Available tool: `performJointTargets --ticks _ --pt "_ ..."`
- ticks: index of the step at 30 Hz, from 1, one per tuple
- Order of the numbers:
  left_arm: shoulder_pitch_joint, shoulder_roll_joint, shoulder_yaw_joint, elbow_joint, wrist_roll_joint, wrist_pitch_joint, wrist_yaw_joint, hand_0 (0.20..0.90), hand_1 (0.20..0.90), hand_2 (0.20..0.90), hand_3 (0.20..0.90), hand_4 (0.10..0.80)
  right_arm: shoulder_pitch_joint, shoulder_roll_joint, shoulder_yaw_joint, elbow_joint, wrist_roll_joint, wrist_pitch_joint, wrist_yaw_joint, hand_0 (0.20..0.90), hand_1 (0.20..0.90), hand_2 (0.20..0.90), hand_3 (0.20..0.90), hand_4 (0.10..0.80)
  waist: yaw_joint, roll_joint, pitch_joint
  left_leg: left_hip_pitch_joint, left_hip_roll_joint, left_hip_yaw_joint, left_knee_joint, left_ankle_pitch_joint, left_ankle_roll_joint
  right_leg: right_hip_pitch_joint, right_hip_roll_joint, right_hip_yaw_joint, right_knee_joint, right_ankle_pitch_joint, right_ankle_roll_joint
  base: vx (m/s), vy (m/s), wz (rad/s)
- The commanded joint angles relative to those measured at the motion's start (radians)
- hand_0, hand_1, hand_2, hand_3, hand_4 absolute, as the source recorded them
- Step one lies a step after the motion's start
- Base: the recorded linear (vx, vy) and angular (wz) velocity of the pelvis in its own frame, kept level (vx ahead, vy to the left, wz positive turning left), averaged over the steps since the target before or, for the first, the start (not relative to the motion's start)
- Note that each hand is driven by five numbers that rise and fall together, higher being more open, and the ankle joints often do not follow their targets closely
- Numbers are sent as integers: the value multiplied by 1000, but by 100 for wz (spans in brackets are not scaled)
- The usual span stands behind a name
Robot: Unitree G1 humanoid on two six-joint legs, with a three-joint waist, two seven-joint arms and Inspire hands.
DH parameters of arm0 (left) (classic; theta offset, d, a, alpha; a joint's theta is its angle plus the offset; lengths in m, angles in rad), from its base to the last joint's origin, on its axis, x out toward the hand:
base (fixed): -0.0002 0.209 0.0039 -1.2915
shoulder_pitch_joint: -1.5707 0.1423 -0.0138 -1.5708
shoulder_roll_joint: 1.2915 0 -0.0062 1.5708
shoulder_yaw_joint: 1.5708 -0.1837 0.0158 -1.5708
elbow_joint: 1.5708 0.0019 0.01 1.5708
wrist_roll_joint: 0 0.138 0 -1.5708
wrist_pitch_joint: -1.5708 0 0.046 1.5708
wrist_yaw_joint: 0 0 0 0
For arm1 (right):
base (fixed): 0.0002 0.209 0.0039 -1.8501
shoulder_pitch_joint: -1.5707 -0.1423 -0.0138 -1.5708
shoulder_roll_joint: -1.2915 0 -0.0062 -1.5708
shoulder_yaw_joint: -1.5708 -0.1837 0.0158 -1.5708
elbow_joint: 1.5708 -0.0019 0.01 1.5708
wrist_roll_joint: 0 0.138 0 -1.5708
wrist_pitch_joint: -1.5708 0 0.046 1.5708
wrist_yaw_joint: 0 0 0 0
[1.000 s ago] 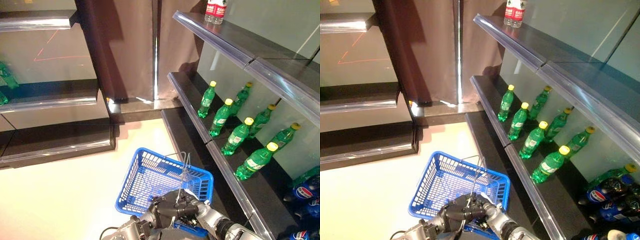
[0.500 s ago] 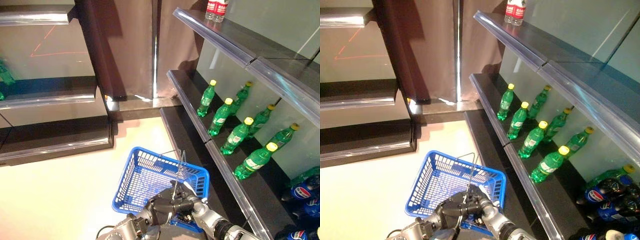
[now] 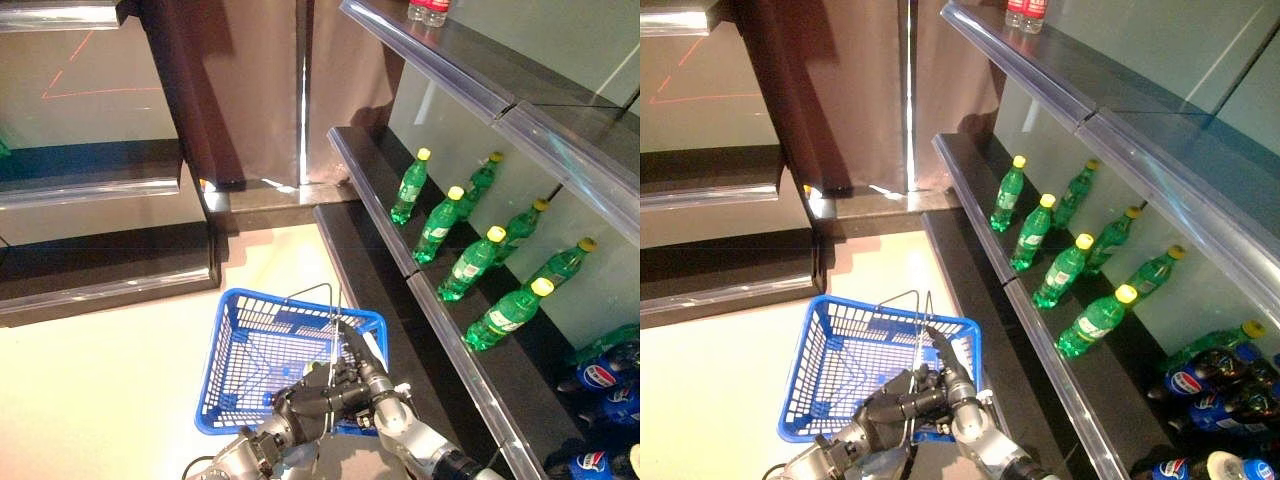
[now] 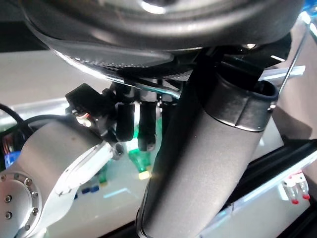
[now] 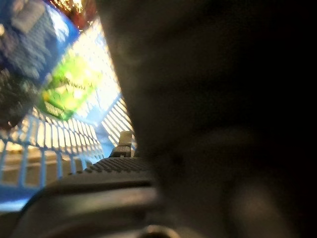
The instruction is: Pick up the drink and place into the basket.
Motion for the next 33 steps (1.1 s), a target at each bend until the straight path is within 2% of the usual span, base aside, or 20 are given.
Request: performJointTargets --ticks 1,4,7,12,15,20,24,28,33 --pt "37 -44 -120 -307 -63 -55 -163 300 300 300 200 100 -88 7 -104 -247 -83 -221 -76 900 900 900 900 800 -31 -3 -87 -11 102 6 163 -73 -45 -23 -59 76 -151 329 111 -67 -43 -20" --pt "41 -41 -102 -316 -69 -73 -157 300 300 300 200 100 -41 -31 -133 -339 -112 -231 -86 900 900 900 900 800 -48 -7 -88 -7 108 17 154 -73 -42 -25 -58 86 -161 330 112 -108 -44 -17" --pt "48 -37 -79 -331 -70 -137 -144 300 300 300 200 100 17 -82 -177 -475 -141 -226 -86 900 900 900 900 800 -77 -14 -98 3 119 41 126 -67 -39 -31 -54 104 -178 325 109 -171 -34 -20" --pt "61 -40 -38 -346 -62 -208 -122 300 300 300 200 100 95 -129 -230 -592 -190 -221 -51 900 900 900 900 800 -111 -19 -109 15 136 74 87 -56 -38 -40 -48 122 -195 319 102 -150 -23 -27" --pt "74 -47 4 -339 -56 -260 -112 300 300 300 200 100 140 -164 -272 -650 -214 -230 -19 900 900 900 900 800 -137 -23 -118 28 147 96 56 -48 -39 -43 -41 138 -211 311 90 -153 -23 -27" --pt "84 -61 64 -335 -46 -295 -128 300 300 300 200 100 177 -204 -325 -697 -246 -232 4 900 900 900 900 800 -159 -23 -123 39 159 118 32 -39 -45 -47 -33 151 -222 299 68 -124 -9 -13" --pt "80 -68 80 -331 -48 -307 -132 300 300 300 200 100 180 -212 -345 -712 -248 -265 3 900 900 900 900 800 -168 -21 -126 48 168 126 19 -33 -51 -45 -28 154 -226 293 57 -69 3 -15" --pt "72 -78 92 -326 -56 -333 -133 300 300 300 200 100 179 -220 -373 -774 -291 -350 6 900 900 900 900 800 -182 -13 -137 63 177 141 -10 -24 -60 -44 -20 163 -235 282 42 -66 20 -8" --pt "59 -89 85 -321 -52 -371 -114 300 300 300 200 100 172 -223 -390 -823 -382 -394 -107 900 900 900 900 800 -195 -5 -148 68 181 152 -16 -25 -66 -50 -15 172 -230 270 33 -29 11 -8"
